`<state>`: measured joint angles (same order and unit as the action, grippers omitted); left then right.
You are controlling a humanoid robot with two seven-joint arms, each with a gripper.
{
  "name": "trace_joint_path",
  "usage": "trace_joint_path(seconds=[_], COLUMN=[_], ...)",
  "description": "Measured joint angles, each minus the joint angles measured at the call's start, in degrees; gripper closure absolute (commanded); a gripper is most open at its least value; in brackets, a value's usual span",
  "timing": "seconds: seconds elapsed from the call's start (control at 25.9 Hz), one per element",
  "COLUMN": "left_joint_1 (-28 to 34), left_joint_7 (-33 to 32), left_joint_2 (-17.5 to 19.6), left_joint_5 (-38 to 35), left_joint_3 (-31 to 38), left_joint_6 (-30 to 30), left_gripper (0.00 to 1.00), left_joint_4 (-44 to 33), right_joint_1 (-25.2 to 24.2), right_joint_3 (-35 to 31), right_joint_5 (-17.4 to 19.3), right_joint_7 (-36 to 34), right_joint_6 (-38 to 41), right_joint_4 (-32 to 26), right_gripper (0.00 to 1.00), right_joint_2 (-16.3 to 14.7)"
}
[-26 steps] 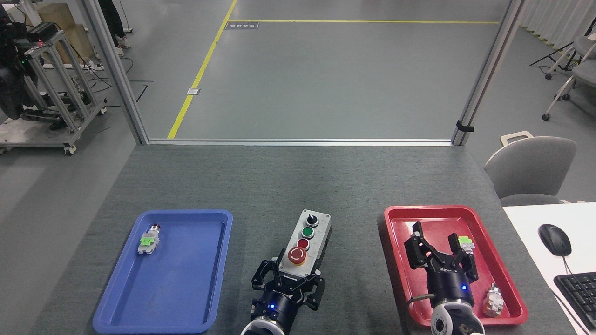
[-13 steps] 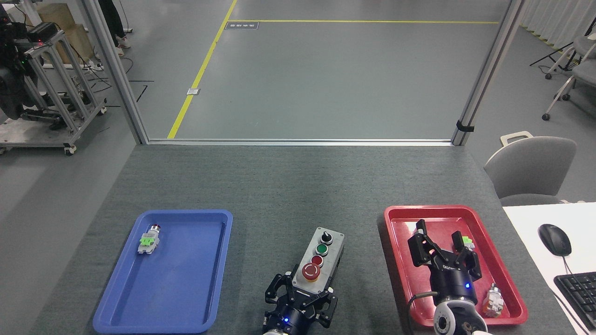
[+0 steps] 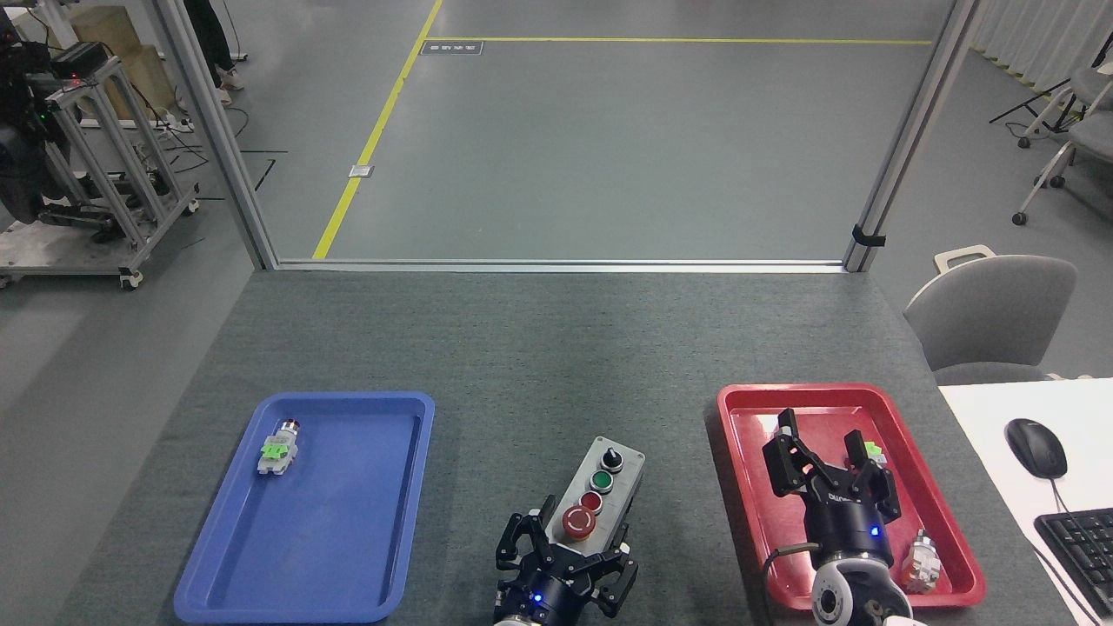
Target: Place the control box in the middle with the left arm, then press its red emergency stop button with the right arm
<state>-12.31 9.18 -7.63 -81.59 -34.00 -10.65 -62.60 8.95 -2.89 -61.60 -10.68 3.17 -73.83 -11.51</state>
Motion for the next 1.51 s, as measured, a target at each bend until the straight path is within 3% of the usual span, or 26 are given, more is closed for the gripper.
trace_joint_path(seconds=[0.15,0.23,0.35,0.42,0.5,0.54,0.81,0.97,1.24,1.51], left_joint_1=[0.60,1.70,4.50,6.34,8.04,8.64,13.64,16.87,15.83,8.75], left_joint_7=[-0.22,-0.24,0.00,-0.02,-0.20,0.34,0.53,0.60,0.59,-0.37], left_joint_2=[0.43,1.17,3.77,6.13,8.27,9.14,16.18,19.77,20.47,20.46], left_joint_5=[0.09,0.14,0.23,0.36,0.64,0.84,3.57,5.36,7.39,12.53], left_joint_3=[-0.04,0.02,0.39,0.59,0.72,0.81,2.60,8.23,21.68,24.69], left_joint_6=[0.85,2.67,6.80,8.38,9.30,9.50,10.71,13.27,16.66,15.96], left_gripper=[0.02,0.02,0.02,0.02,0.01,0.01,0.01,0.01,0.01,0.01], left_joint_4=[-1.15,-2.50,-5.71,-8.14,-10.60,-11.82,-20.86,-25.38,-26.74,-24.79], right_joint_1=[0.01,0.01,0.11,0.66,1.24,1.55,3.91,4.42,4.36,4.62], right_joint_3=[0.02,0.05,0.16,0.22,0.25,0.28,1.94,7.99,14.24,16.98], right_joint_5=[0.05,0.02,-0.17,-0.22,-0.25,-0.26,-1.43,-6.97,-18.27,-20.46], right_joint_7=[0.06,0.24,0.07,-0.17,-0.27,-0.30,-0.47,-0.12,0.10,0.10], right_joint_6=[0.03,0.06,0.58,2.67,5.54,7.47,20.98,22.94,20.07,19.57], right_joint_4=[0.00,0.00,-0.03,0.00,0.05,0.06,0.57,2.58,8.03,11.23], right_gripper=[0.01,0.09,0.43,0.59,0.91,1.00,1.00,1.00,1.00,1.00], right_joint_2=[-0.13,-0.18,-0.27,-0.42,-0.53,-0.56,-0.46,0.44,4.27,6.64])
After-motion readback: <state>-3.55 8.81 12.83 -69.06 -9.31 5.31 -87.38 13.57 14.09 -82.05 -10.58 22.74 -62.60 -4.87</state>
